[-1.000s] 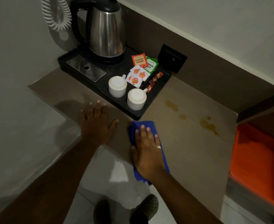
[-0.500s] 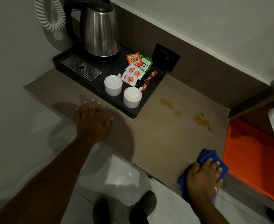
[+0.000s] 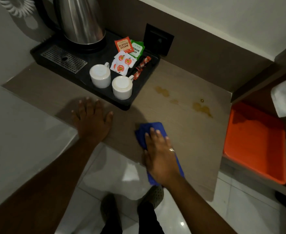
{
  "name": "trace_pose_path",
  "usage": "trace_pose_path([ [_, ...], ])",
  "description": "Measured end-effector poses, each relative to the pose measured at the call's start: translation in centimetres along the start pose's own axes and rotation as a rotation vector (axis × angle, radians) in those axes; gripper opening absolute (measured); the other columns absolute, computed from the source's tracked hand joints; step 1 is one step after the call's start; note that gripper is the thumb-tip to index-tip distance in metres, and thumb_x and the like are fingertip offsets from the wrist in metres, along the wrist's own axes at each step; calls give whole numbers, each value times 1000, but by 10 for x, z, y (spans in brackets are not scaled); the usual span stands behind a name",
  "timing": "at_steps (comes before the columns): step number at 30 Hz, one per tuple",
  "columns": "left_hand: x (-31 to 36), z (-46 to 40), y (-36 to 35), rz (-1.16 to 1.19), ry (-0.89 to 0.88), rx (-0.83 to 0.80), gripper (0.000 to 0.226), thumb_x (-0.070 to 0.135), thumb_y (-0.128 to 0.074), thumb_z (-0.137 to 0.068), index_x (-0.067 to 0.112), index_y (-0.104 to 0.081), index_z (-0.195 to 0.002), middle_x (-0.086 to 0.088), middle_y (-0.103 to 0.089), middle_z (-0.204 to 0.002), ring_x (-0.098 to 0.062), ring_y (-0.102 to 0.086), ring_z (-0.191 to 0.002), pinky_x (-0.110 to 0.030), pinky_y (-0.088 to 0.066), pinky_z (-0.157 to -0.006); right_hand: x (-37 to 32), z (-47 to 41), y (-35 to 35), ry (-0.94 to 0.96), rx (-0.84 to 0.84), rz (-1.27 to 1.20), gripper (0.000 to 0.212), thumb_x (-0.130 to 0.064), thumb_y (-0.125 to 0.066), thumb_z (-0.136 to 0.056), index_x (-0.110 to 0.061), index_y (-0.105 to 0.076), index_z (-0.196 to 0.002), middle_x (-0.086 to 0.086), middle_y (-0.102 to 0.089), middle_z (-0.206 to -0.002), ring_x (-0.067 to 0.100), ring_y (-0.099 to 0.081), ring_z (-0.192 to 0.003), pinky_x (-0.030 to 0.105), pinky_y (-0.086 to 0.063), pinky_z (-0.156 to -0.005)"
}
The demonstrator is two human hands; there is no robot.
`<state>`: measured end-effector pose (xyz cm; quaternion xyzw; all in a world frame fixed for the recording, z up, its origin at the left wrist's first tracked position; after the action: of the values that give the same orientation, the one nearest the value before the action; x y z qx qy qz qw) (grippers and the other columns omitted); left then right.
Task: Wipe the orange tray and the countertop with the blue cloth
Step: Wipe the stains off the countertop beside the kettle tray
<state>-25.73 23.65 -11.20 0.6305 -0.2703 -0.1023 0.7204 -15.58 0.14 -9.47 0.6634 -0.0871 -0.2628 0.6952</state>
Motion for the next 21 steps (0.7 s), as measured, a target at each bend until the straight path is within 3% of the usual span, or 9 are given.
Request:
trace_pose_path([
  [4,10,-1,-1,18,90,14,80,62,-32,-92,11,-22,-152,-24,-13,-162,-44,-5,-149,-66,-2,-116,86,40,21,-250,62,-55,57,-32,-33,-95,-17,-20,-149,3,-10,-157,22,-7,-146,42,-2,-117],
  [7,10,-1,0,10,89,32,85,65,-28,-87,10,-23,-151,-24,-16,-161,-45,-9,-148,-66,-5,-116,135,18,36,-483,126,-32,55,-29,-33,-98,-11,-18,-149,12,-12,-159,28,-8,-146,48,-6,-118],
  [11,12,1,-2,6,102,44,86,67,-28,-86,11,-24,-151,-23,-19,-161,-44,-12,-147,-65,-6,-115,138,-45,48,-864,189,-104,59,-30,-33,-97,-5,-16,-148,18,-11,-159,35,-7,-146,52,-7,-117],
  [13,12,0,-4,-10,105,38,86,69,-26,-85,12,-23,-151,-22,-19,-161,-43,-12,-148,-64,-6,-116,113,-61,41,-740,176,-93,59,-30,-31,-98,-7,-14,-149,16,-9,-159,32,-5,-146,49,-4,-117],
  [15,10,-1,-5,-6,115,49,86,69,-26,-85,13,-23,-151,-21,-20,-161,-43,-12,-147,-64,-6,-116,89,-51,29,-429,122,-49,58,-33,-28,-99,-12,-13,-150,10,-7,-160,26,-3,-147,43,0,-117],
  [17,9,-2,-6,-14,114,41,87,71,-24,-85,14,-22,-151,-20,-19,-161,-43,-12,-147,-64,-6,-116,91,-22,26,-238,53,-34,58,-38,-24,-98,-16,-13,-150,2,-5,-158,20,-2,-146,40,-2,-117],
  [21,9,-3,-5,-13,116,28,88,71,-25,-85,14,-21,-152,-20,-19,-161,-43,-12,-148,-64,-6,-116,149,1,38,-336,107,-57,59,-40,-24,-94,-18,-14,-148,5,-11,-157,22,-8,-145,42,-4,-117],
])
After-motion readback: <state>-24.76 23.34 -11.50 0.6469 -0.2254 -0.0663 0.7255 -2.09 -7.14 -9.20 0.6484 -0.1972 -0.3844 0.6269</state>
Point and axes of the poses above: each hand's wrist, its own z-axis away from the middle knuckle, its own y-axis out of the back of the hand, x = y × z, the point moved 4 cm from there along -z, towards the middle knuckle
